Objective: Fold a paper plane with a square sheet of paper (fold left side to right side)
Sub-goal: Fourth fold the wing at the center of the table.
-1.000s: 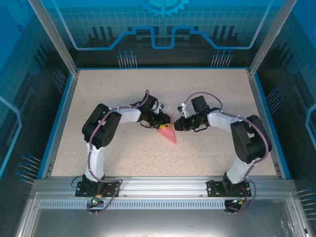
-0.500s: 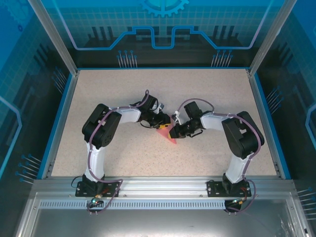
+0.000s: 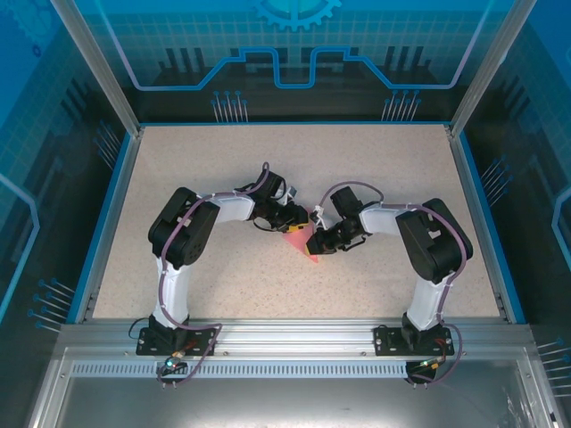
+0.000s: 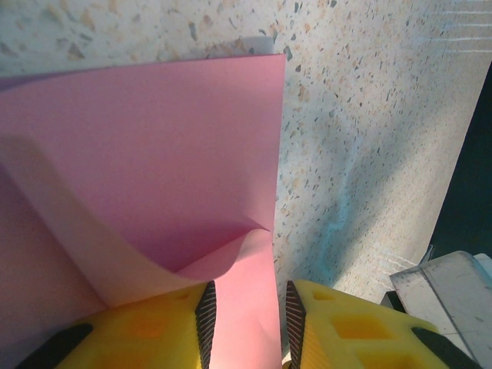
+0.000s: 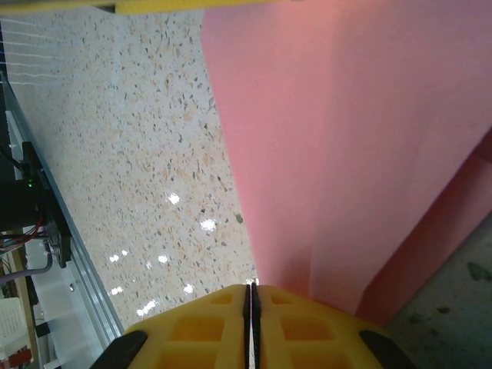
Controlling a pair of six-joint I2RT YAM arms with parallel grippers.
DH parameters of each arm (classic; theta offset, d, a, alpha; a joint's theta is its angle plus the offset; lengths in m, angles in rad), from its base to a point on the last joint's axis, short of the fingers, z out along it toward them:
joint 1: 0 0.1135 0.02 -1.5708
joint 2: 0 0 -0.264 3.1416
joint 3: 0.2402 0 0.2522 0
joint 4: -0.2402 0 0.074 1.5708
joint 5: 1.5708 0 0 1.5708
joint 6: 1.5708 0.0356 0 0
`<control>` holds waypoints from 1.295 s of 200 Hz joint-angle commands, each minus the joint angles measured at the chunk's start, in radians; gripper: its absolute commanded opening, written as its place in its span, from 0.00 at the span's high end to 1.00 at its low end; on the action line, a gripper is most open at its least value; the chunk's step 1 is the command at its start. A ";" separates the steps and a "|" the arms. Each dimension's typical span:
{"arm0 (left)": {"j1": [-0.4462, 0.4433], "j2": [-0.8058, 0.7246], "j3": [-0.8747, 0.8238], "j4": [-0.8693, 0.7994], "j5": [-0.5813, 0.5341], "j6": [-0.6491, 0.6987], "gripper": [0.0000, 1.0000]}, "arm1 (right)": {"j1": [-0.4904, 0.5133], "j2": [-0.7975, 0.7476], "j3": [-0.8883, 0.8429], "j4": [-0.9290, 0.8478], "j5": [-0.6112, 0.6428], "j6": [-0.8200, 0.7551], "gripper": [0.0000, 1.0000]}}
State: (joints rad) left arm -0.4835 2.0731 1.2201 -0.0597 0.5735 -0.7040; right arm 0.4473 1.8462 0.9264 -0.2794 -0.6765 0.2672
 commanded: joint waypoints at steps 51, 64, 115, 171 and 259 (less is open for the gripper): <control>-0.001 0.035 -0.052 -0.087 -0.049 0.017 0.67 | 0.023 0.033 0.004 -0.071 0.023 -0.027 0.88; -0.001 0.034 -0.053 -0.086 -0.050 0.017 0.67 | 0.025 0.033 -0.002 -0.078 0.029 -0.028 0.88; 0.007 0.035 -0.054 -0.085 -0.054 0.015 0.67 | 0.025 0.018 -0.038 -0.096 0.025 -0.027 0.88; 0.013 0.035 -0.056 -0.086 -0.054 0.014 0.67 | 0.025 -0.004 -0.088 -0.114 0.014 -0.026 0.88; 0.017 0.039 -0.054 -0.089 -0.056 0.015 0.67 | 0.024 -0.045 -0.115 -0.117 -0.008 -0.023 0.90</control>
State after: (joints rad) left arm -0.4786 2.0716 1.2137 -0.0505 0.5781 -0.7040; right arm 0.4538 1.8137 0.8520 -0.2642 -0.6674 0.2493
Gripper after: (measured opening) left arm 0.334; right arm 0.109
